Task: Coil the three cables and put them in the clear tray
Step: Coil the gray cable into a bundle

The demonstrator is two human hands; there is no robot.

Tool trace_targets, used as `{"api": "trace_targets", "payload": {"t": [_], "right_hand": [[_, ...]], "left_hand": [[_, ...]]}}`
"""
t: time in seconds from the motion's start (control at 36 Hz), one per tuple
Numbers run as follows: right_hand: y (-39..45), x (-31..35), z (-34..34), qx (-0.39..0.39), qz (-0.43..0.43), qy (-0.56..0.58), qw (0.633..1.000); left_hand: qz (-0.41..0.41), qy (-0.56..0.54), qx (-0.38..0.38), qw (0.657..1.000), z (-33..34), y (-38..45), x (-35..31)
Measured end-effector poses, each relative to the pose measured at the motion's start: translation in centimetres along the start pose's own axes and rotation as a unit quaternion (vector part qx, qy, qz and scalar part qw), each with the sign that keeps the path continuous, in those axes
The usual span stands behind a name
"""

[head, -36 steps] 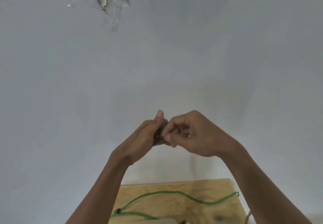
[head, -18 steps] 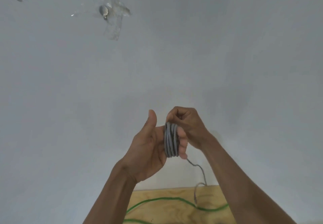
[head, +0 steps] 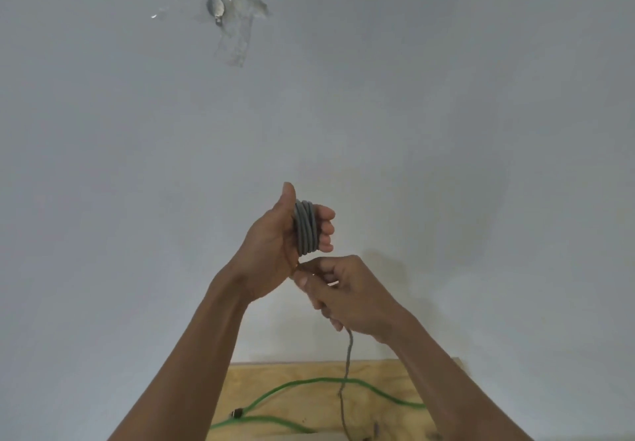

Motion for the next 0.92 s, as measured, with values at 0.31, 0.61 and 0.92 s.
{"api": "trace_targets", "payload": {"t": [0.31,0.61,0.92], "right_hand": [[-1.5,5.1,-1.6,0.013,-0.091,-0.158,0.983],[2.4,4.0,-5.0,-0.014,-0.105,-0.034,0.994],[0.8,-3.1,-1.8,-0.043,-0.023,0.075,0.996]], "left_hand": [[-0.016,0.162,0.035,0.986,-0.7,-2.1,2.6],[-0.07,-0.022,0.111,0.991,2.1,-4.4,5.2],[-0.006,-0.135,0.076,0.988,2.1,-2.7,2.8]]}}
Point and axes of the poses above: each hand's wrist, its own y-axis towards the middle knuckle, its own z-axis out of the palm, x = y × z, the point moved 9 cm from there along y, towards the middle knuckle, and after that the axes turned 4 degrees about z, right-handed, at the moved point
